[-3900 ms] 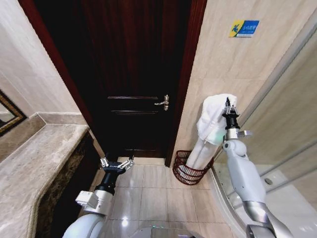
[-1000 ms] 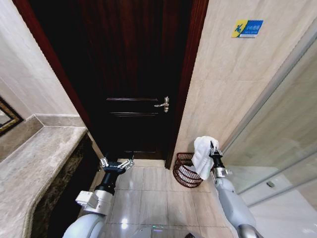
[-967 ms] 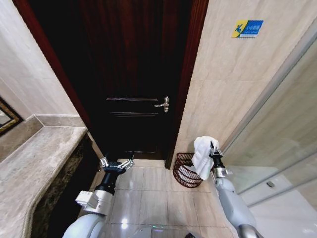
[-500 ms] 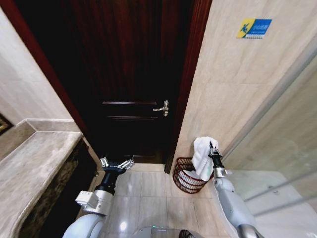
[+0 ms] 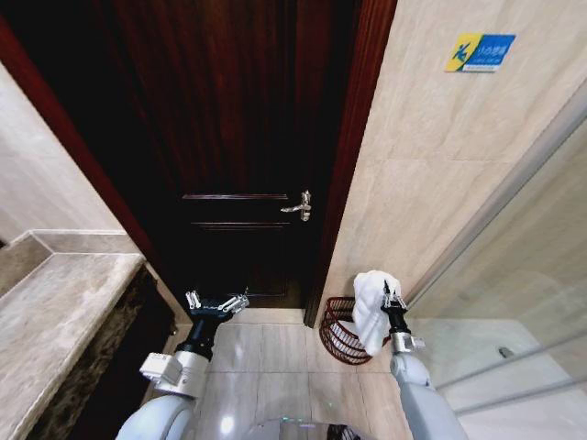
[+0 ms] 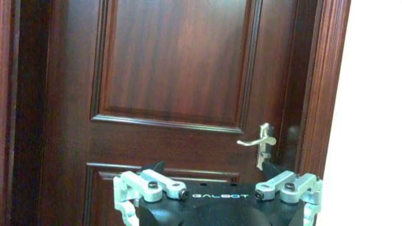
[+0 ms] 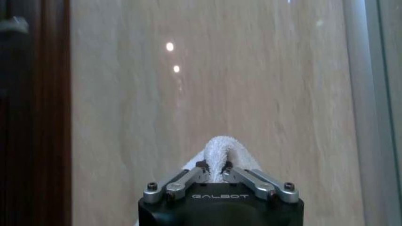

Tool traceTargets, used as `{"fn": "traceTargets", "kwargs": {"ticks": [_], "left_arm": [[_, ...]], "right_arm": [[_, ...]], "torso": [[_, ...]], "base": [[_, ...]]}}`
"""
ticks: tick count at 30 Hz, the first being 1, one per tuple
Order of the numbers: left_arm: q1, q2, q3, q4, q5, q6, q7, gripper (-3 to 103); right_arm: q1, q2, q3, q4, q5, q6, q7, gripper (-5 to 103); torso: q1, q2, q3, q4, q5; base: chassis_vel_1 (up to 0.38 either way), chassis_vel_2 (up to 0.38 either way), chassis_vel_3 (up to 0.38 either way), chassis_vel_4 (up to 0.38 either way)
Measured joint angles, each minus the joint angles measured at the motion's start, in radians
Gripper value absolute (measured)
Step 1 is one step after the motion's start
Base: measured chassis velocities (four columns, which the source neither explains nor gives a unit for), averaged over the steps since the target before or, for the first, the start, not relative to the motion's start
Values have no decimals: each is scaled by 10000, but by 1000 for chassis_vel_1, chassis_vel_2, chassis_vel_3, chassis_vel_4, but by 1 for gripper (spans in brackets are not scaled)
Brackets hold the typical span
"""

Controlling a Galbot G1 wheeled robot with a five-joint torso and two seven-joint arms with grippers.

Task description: Discard the used towel into the hamper.

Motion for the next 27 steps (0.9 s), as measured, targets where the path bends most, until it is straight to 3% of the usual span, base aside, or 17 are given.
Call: {"fn": "traceTargets", "kwargs": {"ticks": [5, 8, 13, 16, 18, 21, 27], "left_arm": [[-2, 0, 0, 0, 0, 0, 0, 100], [-3, 2, 0, 0, -1, 0, 0, 100], [-3, 1, -1, 0, -1, 0, 0, 100], [-3, 1, 0, 0, -1, 0, 0, 100], [-3, 1, 0, -1, 0, 0, 0, 100], [-3, 1, 0, 0, -1, 0, 0, 100], [-3, 0, 0, 0, 0, 0, 0, 100]], "right_arm": [[654, -76, -46, -1393, 187, -293, -559, 7], [1299, -131, -16, -2552, 155, -855, -1138, 7], [2059, -143, -12, -3343, 40, -1211, -1279, 7], [2535, -109, 18, -3262, -466, -2218, -1265, 7], [2593, -110, 53, -3251, -655, -2506, -1276, 7], [2940, -180, 46, -3640, -1275, -3920, -1415, 7], [3121, -52, 68, -4173, -2166, -4714, -1957, 7]], "torso": [[11, -2, 5, -3, 5], [11, -3, 5, -3, 4], [9, -3, 4, -2, 3], [8, -3, 4, 0, 1], [8, -3, 3, 1, 1], [8, -3, 4, -2, 0], [8, -3, 3, -4, 2]], "base": [[-15, 8, 22, -11], [0, 0, 0, 0], [0, 0, 0, 0], [0, 0, 0, 0], [0, 0, 0, 0], [0, 0, 0, 0], [0, 0, 0, 0]]}}
